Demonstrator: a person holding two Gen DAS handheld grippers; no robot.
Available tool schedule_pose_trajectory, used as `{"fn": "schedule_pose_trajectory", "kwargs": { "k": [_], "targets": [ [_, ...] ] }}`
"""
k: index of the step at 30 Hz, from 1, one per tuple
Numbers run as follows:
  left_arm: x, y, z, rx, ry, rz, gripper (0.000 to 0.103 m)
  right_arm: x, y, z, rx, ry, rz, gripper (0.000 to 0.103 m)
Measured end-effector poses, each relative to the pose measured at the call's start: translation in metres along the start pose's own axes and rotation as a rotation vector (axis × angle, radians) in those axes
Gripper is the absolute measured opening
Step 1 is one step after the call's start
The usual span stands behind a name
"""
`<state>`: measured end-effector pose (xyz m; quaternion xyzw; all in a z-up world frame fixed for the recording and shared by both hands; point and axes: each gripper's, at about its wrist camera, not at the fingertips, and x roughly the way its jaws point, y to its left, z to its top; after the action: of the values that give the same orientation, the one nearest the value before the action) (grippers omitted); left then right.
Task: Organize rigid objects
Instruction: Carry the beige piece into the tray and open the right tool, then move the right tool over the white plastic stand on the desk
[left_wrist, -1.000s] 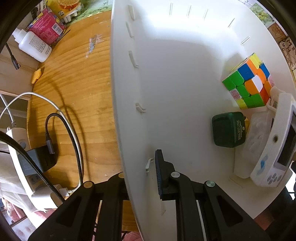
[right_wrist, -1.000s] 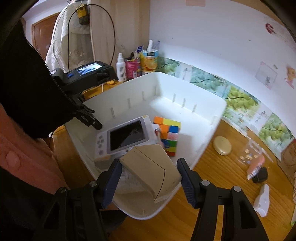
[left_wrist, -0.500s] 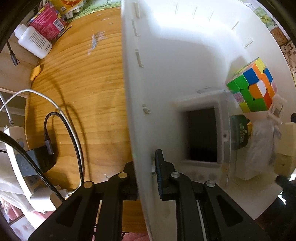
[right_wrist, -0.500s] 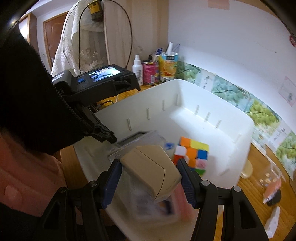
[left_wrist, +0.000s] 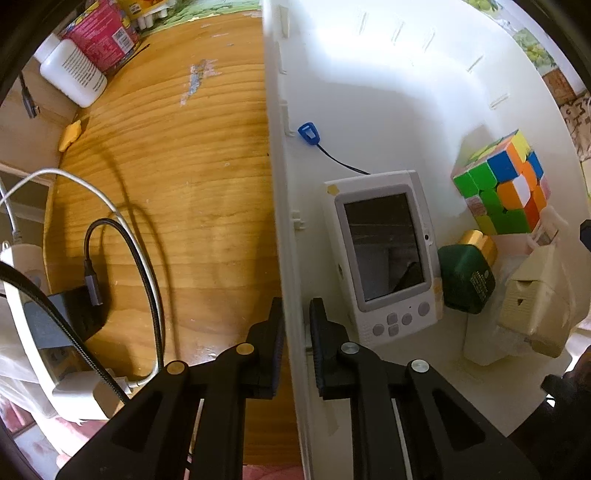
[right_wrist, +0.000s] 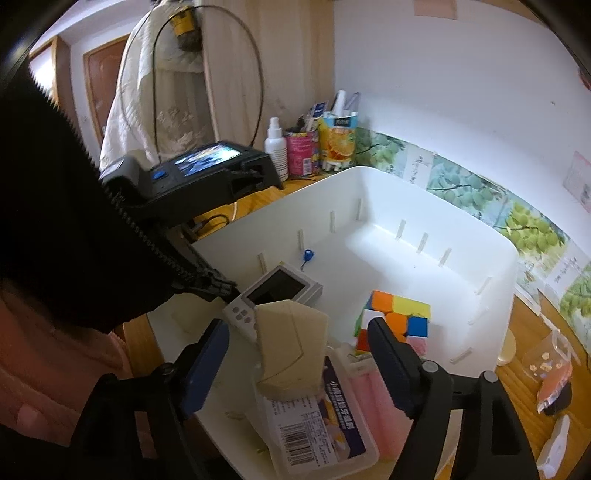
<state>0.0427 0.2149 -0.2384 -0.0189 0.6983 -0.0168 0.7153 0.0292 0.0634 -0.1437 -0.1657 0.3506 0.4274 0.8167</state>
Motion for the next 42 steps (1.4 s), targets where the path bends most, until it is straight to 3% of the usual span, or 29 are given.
{"fn": "schedule_pose_trajectory", "kwargs": {
  "k": [6, 14, 18, 21, 33, 42],
  "targets": [
    [0.000, 0.014, -0.005, -0.050, -0.018, -0.045, 0.010, -0.014, -0.019, -0.006, 0.136, -0.070, -0.059, 0.081],
    [0.001, 0.027, -0.012, -0.117, -0.037, -0.054, 0.010, -0.047, -0.059, -0.031, 0.373, -0.169, -0.222, 0.082],
    [-0.003, 0.026, -0.017, -0.151, -0.057, -0.021, 0.010, -0.061, -0.079, -0.049, 0.459, -0.179, -0.287, 0.082],
    [-0.006, 0.027, -0.022, -0.200, -0.072, -0.037, 0.010, -0.072, -0.095, -0.063, 0.519, -0.184, -0.324, 0.082],
    [-0.012, 0.039, -0.052, -0.430, -0.113, 0.006, 0.011, -0.105, -0.160, -0.118, 0.703, -0.104, -0.496, 0.082],
    [-0.014, 0.039, -0.065, -0.499, -0.121, 0.058, 0.015, -0.102, -0.220, -0.149, 0.805, -0.035, -0.615, 0.082]
  ]
}}
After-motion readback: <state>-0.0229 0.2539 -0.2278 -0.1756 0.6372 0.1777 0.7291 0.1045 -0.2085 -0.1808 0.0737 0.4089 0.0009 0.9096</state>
